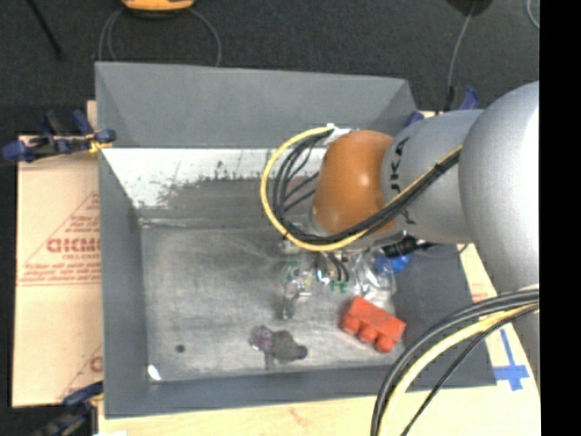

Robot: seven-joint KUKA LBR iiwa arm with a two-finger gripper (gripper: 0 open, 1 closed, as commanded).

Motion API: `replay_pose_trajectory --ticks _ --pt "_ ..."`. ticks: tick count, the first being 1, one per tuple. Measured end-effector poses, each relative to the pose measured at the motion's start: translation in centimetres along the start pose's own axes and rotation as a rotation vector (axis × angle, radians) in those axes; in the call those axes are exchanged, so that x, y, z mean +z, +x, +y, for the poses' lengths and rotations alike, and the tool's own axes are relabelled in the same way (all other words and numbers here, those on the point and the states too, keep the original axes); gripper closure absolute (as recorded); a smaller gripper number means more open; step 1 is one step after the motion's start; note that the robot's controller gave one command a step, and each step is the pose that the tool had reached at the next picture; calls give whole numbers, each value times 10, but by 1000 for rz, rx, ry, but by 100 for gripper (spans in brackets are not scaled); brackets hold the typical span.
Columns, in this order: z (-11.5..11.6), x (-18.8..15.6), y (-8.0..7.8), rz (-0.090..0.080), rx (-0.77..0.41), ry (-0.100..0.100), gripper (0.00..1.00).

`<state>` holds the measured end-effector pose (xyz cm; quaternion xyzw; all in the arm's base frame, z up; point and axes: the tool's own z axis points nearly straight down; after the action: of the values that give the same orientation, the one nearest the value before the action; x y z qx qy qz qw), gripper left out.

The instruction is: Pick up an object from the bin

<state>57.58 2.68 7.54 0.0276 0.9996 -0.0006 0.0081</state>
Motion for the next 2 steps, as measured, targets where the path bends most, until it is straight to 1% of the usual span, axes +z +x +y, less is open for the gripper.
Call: replay_pose_trajectory --ticks 1,2 --pt "-21 1 -3 -1 -16 -5 0" --pt "-21 -2 -6 -8 -15 -4 100"
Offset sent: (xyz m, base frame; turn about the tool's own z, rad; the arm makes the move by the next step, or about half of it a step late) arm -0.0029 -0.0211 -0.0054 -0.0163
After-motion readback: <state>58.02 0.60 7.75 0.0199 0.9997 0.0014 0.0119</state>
